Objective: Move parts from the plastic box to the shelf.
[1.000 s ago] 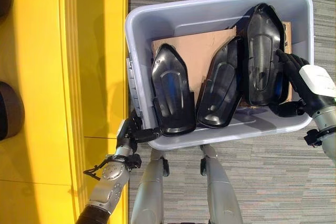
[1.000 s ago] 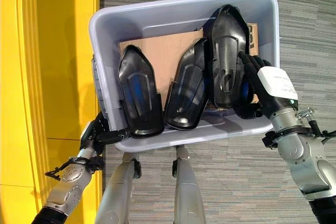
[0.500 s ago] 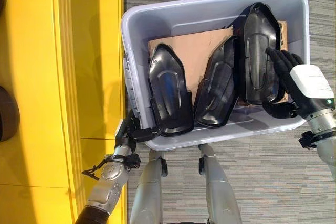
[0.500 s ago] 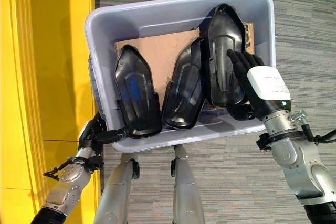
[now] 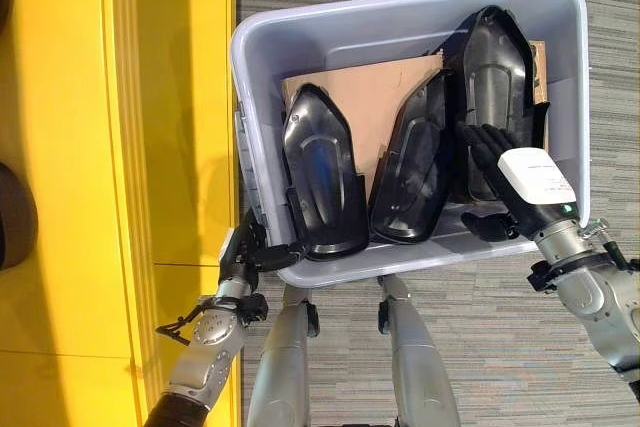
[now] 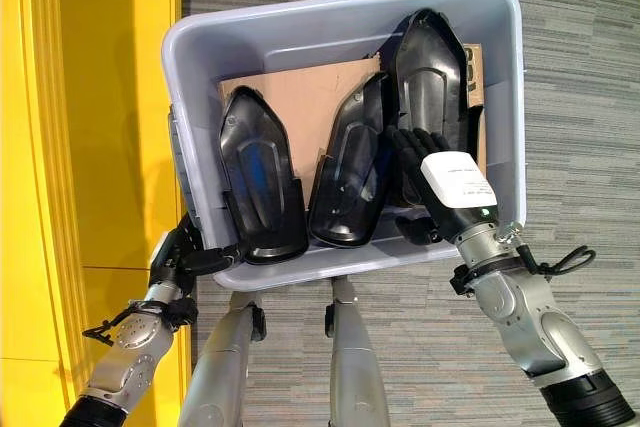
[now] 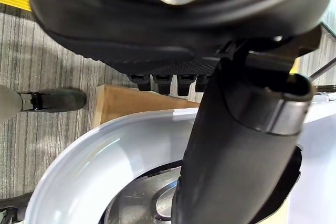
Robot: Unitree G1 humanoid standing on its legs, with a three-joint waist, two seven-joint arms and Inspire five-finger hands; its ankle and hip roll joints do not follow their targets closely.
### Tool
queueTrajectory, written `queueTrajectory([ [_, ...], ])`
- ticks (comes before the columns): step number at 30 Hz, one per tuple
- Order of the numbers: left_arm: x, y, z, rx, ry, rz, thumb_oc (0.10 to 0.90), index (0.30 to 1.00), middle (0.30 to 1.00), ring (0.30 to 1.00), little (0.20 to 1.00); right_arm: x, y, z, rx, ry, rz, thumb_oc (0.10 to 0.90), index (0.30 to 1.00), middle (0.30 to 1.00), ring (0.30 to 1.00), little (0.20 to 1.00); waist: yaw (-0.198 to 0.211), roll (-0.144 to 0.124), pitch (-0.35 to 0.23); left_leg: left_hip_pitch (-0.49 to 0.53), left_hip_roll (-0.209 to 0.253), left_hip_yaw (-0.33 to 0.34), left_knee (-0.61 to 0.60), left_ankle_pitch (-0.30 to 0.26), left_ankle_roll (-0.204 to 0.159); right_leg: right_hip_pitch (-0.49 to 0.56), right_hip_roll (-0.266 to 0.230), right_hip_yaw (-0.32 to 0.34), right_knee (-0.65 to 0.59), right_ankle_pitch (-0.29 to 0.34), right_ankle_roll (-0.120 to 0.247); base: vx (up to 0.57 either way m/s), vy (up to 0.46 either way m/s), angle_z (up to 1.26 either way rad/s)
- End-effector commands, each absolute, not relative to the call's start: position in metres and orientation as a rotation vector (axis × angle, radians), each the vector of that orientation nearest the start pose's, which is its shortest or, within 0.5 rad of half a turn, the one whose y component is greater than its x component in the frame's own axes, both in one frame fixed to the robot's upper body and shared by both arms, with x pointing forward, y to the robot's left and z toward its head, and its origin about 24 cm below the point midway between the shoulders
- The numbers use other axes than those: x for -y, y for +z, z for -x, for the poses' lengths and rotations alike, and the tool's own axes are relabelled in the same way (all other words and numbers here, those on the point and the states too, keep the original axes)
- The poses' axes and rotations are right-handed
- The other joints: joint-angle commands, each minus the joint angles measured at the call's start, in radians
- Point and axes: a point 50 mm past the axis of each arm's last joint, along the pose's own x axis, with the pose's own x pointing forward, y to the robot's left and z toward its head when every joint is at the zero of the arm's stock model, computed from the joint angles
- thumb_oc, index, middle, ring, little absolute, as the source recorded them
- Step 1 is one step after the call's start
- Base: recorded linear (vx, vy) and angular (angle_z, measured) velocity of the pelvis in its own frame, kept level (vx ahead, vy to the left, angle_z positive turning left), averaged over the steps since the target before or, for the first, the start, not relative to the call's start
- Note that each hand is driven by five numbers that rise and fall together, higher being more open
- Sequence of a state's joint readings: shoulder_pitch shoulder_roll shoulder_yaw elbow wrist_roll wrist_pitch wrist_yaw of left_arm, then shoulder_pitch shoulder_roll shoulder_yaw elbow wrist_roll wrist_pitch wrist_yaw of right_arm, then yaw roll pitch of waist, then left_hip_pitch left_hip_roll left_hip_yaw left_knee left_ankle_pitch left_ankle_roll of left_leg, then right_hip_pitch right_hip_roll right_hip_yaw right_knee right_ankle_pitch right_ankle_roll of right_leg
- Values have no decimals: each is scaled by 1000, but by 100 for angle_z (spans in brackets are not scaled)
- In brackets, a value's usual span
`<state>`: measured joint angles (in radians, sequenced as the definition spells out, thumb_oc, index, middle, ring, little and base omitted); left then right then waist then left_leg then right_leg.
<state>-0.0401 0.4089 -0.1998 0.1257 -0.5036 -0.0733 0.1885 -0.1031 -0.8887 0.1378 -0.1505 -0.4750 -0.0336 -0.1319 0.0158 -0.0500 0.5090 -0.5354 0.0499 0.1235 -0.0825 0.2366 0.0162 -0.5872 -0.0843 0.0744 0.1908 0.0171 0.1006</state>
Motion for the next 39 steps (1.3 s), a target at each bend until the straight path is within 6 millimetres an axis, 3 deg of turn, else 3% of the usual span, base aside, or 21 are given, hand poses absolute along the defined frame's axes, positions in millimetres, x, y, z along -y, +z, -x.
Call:
queueTrajectory([
  [1,-205,32,-252,-58,87,42,900,1000,1000,1000,1000,237,170,-268,472,-44,1383,900,1000,1000,1000,1000,14,-16,-2,-35,0,-14,213,-198,-35,124,-36,-128,-75,33,0,0,0,0],
  [22,-202,29,-254,-55,97,47,900,1000,1000,1000,1000,272,150,-291,318,-255,1531,900,1000,1000,1000,1000,28,7,11,-56,-6,-17,218,-197,-33,98,-34,-130,-61,30,-2,0,0,0],
  [32,-204,29,-254,-51,104,40,900,1000,1000,1000,1000,287,151,-287,298,-338,1626,900,1000,1000,1000,1000,24,13,11,-74,-9,-15,225,-200,-34,80,-35,-127,-52,31,1,8,1,0],
  [33,-204,30,-254,-49,106,38,900,1000,1000,1000,1000,289,151,-286,292,-353,1633,900,1000,1000,1000,1000,22,14,8,-62,-10,-24,224,-227,-40,88,-33,-121,-50,12,5,0,0,0],
  [34,-204,30,-254,-49,106,38,900,1000,1000,1000,1000,290,151,-286,292,-354,1633,900,1000,1000,1000,1000,22,14,11,-74,-9,-15,226,-203,-34,78,-35,-125,-50,30,1,77,10,3],
  [36,-205,30,-254,-47,112,36,900,1000,1000,1000,1000,291,153,-284,300,-373,1632,900,1000,1000,1000,1000,20,14,8,-64,-10,-24,225,-227,-40,86,-35,-120,-50,14,7,38,2,1],
  [39,-206,30,-254,-45,115,35,900,1000,1000,1000,1000,290,158,-278,333,-389,1629,900,1000,1000,1000,1000,15,12,11,-79,-11,-13,228,-203,-34,74,-36,-124,-49,32,3,-50,3,1],
])
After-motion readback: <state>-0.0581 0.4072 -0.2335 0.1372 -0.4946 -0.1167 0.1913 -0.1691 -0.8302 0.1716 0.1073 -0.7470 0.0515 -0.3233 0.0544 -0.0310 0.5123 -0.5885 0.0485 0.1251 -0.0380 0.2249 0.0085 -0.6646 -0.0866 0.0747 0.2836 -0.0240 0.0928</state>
